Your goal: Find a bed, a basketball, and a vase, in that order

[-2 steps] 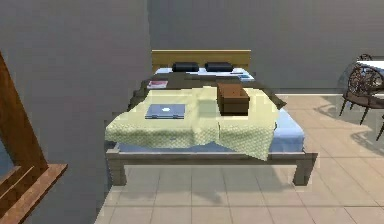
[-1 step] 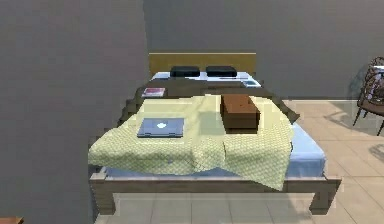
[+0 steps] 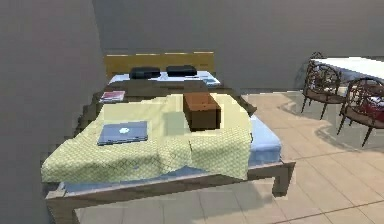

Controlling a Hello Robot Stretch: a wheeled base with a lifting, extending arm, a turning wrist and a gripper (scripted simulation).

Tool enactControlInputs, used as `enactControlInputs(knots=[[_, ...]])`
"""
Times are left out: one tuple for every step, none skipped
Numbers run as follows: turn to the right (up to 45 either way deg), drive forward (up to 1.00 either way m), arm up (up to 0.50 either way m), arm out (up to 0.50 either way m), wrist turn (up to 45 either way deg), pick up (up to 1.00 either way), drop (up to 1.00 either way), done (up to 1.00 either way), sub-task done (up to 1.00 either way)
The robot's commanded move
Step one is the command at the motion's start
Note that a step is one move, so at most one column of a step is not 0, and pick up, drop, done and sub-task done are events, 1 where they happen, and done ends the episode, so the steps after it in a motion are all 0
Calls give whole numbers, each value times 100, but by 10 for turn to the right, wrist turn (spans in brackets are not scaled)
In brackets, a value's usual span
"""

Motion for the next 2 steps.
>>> enactControlInputs(knots=[[0,55,0,0,0,0,0,0,0],[0,0,0,0,0,0,0,0,100]])
